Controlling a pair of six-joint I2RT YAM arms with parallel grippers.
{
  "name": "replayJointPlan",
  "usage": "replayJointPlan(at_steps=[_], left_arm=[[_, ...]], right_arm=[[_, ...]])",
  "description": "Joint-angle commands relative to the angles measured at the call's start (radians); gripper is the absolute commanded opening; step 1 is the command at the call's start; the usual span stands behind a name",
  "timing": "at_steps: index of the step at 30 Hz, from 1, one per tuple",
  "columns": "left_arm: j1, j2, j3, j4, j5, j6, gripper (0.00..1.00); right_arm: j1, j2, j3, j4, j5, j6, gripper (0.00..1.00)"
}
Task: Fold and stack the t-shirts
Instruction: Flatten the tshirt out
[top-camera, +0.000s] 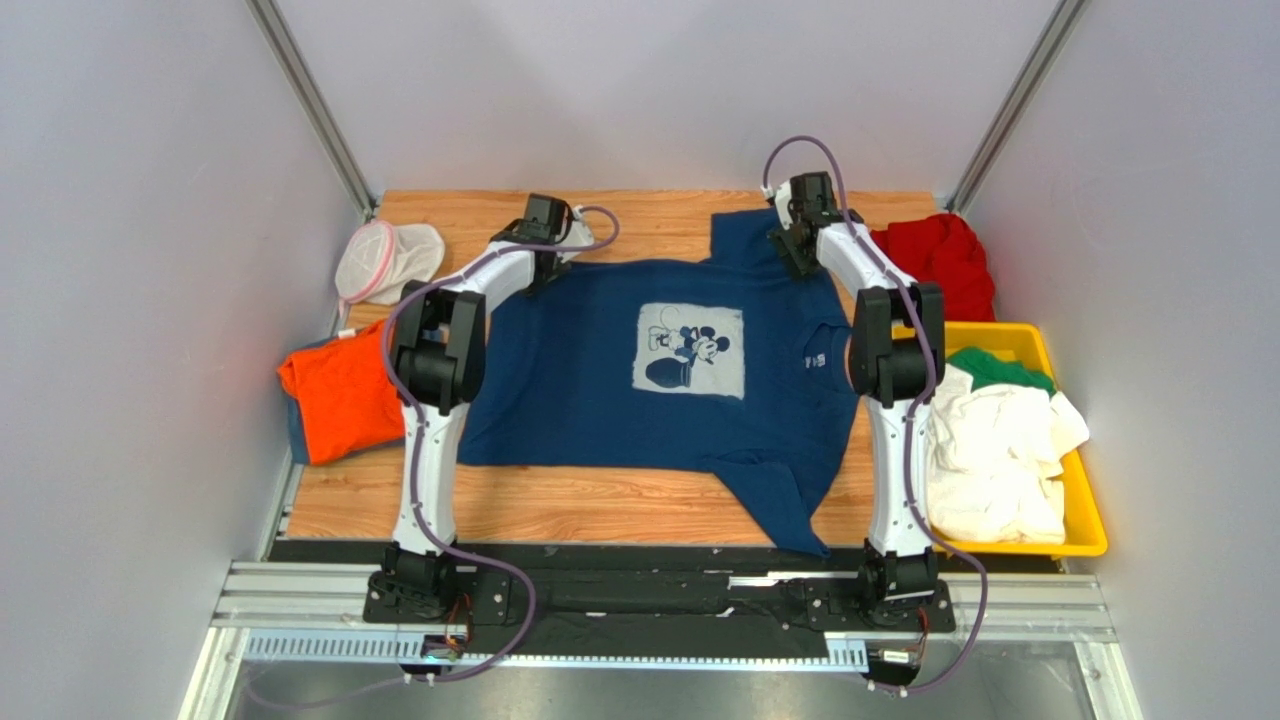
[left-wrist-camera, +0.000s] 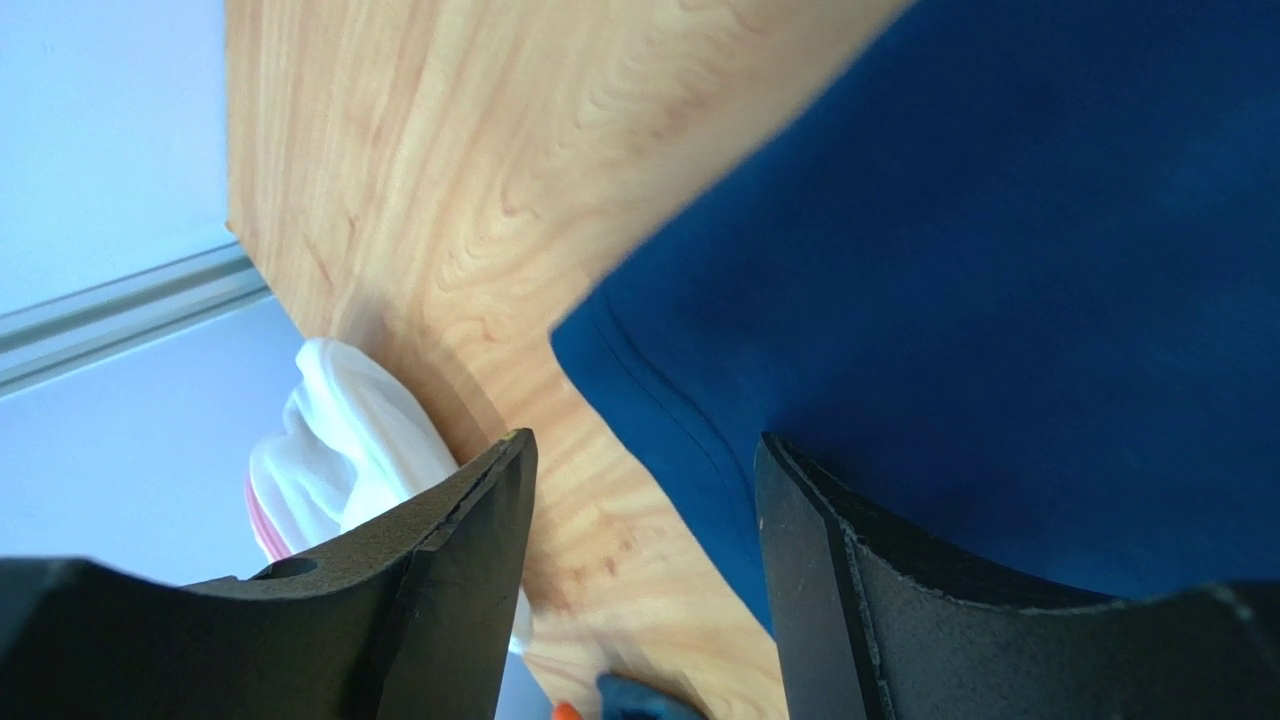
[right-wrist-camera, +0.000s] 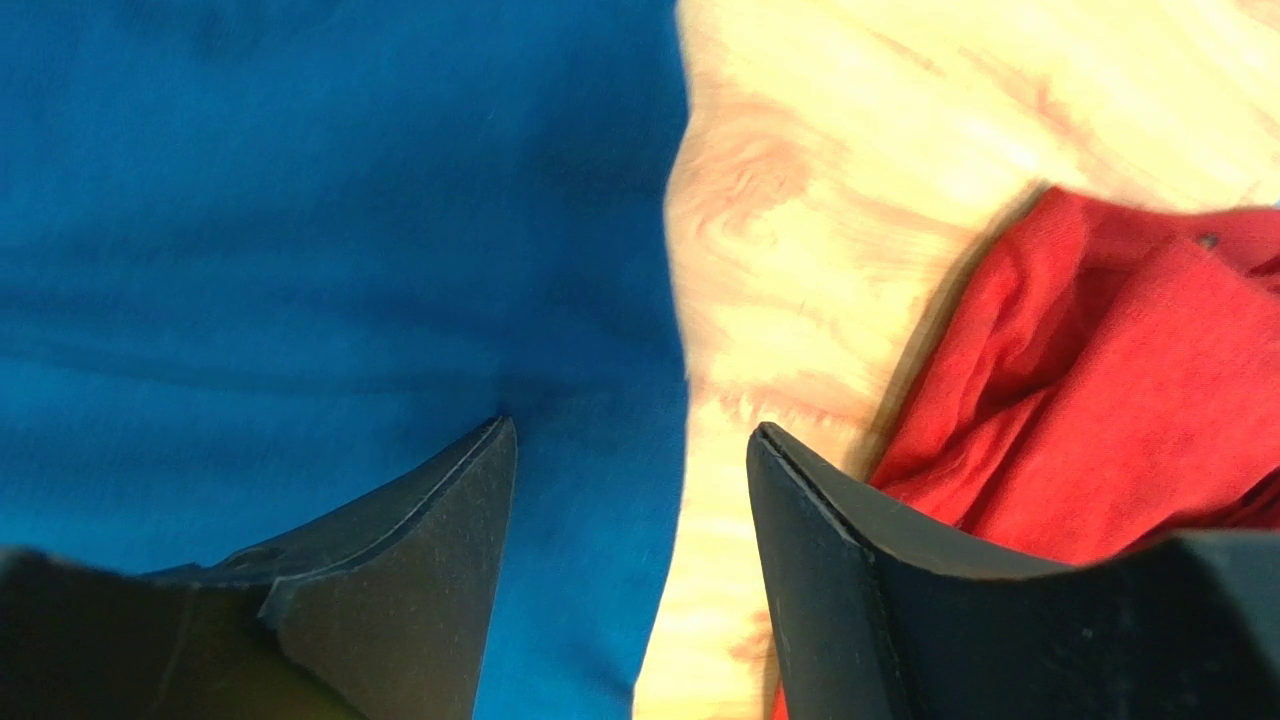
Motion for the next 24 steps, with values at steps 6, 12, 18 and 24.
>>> replayJointPlan(at_steps=[6, 12, 18, 24], left_arm=[[-0.037, -0.307, -0.147, -0.024, 0.078, -0.093, 0.67], [-0.042, -0.467, -0.268, -0.109, 0.149, -0.143, 0.68], [-0.057, -0.680, -0.552, -0.177, 0.233, -0.136, 0.65], [-0.060, -0.872, -0.778, -0.166, 0.273, -0.133, 0.63]], right_arm=[[-0.005, -0.327, -0.207, -0.048, -0.120, 0.045, 0.64], [0.005, -0.519, -0.348, -0.209, -0.223, 0.050, 0.64], [0.033, -0.712, -0.611, -0.453, -0.349, -0.059, 0.54], [0.076, -0.852, -0.801, -0.565, -0.444, -0.100, 0.52]])
